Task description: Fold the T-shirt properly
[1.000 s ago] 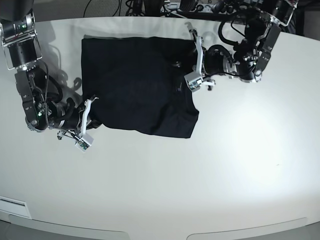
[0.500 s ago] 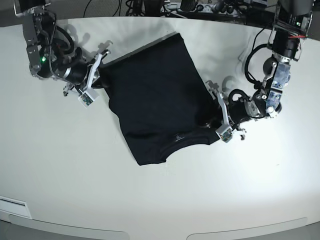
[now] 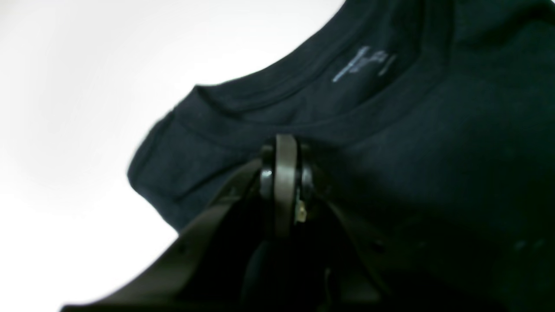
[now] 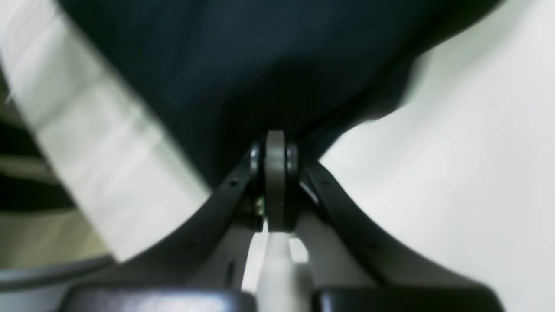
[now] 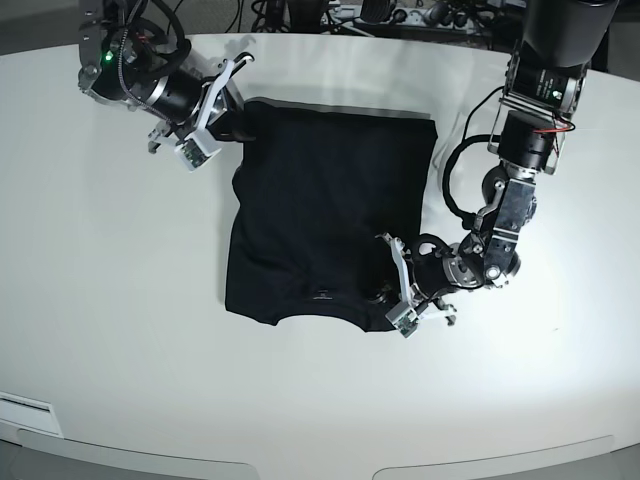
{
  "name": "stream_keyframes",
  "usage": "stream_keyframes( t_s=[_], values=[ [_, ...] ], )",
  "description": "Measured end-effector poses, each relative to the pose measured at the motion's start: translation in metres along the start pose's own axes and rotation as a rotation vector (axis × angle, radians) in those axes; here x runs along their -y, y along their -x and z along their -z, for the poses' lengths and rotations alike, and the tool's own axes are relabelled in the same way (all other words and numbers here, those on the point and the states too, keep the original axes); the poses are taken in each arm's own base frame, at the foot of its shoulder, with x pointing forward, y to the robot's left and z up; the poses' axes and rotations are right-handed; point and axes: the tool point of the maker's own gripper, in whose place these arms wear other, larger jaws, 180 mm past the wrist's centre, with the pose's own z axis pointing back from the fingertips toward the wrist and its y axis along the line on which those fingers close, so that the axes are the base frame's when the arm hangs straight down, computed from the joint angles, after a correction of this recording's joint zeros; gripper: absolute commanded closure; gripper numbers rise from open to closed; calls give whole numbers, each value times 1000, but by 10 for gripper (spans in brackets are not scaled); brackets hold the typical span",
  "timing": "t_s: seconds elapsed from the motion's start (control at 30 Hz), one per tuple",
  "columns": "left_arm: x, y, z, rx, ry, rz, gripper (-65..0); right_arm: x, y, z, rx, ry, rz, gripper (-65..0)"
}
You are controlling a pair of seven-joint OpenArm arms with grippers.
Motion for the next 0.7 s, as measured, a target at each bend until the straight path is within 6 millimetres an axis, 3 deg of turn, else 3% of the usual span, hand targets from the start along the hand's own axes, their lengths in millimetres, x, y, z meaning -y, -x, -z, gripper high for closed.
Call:
stream_keyframes(
  t_s=[0.1, 0.2, 0.33, 0.4, 0.47, 0.57, 0.63, 0.7],
  values=[
    [-11, -21, -19, 68, 9, -111, 0, 9, -37, -19, 140, 21, 10, 0],
    [-21, -41, -43, 153, 57, -310, 0, -2, -74, -37, 332, -53, -24, 0],
    [-20, -60, -76, 269, 209, -552, 0, 1, -98, -55, 460, -99, 41, 0],
    [-12, -62, -94, 306, 292, -616, 0, -1, -108, -68, 527, -151, 101, 0],
    [6, -60, -112, 325, 367, -618, 0, 1, -105, -75, 515, -167, 134, 0],
    [26, -44, -130, 274, 333, -537, 0, 2, -101, -88, 495, -191, 163, 0],
    [51, -40, -145, 248, 339, -458, 0, -2, -106, -104, 520, -207, 157, 0],
    [82, -38, -160, 212, 356, -367, 0, -5, -98, -112, 462, -165, 117, 0]
  ],
)
